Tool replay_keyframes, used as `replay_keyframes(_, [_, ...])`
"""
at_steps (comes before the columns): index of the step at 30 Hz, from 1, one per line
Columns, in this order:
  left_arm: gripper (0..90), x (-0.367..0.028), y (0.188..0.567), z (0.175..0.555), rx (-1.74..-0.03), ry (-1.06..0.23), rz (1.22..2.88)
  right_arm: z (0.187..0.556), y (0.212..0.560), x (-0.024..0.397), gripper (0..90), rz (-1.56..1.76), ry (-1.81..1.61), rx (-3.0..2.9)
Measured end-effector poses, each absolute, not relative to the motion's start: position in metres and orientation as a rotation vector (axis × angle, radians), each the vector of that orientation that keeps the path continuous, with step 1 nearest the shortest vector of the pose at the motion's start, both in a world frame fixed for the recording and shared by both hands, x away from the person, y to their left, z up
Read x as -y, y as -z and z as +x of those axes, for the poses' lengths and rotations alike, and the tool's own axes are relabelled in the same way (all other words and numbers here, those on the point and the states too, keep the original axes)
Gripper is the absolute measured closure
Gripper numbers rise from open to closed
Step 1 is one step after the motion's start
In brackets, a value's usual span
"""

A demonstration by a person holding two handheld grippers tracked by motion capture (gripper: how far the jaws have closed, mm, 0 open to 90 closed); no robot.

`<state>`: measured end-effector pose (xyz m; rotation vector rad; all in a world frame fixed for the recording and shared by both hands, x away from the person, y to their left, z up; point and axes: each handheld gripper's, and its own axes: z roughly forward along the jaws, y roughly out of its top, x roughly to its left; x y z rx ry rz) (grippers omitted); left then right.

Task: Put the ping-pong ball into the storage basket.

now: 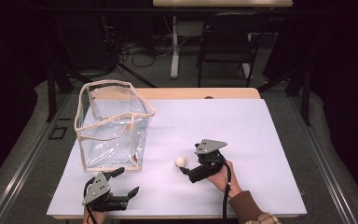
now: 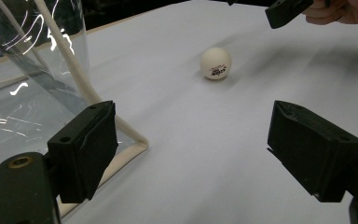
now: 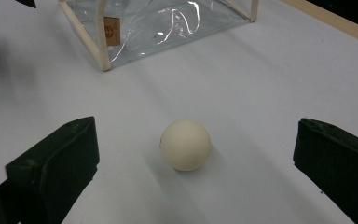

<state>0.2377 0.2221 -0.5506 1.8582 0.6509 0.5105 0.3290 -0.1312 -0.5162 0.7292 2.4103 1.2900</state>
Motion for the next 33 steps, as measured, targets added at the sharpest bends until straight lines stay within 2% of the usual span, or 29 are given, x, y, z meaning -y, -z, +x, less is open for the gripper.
replay_keyframes(33, [16.1, -0.222, 0.551, 0.239, -0.646, -0.496, 1.861, 0.345, 0.543, 0.106, 0.0, 0.779, -1.23, -2.488])
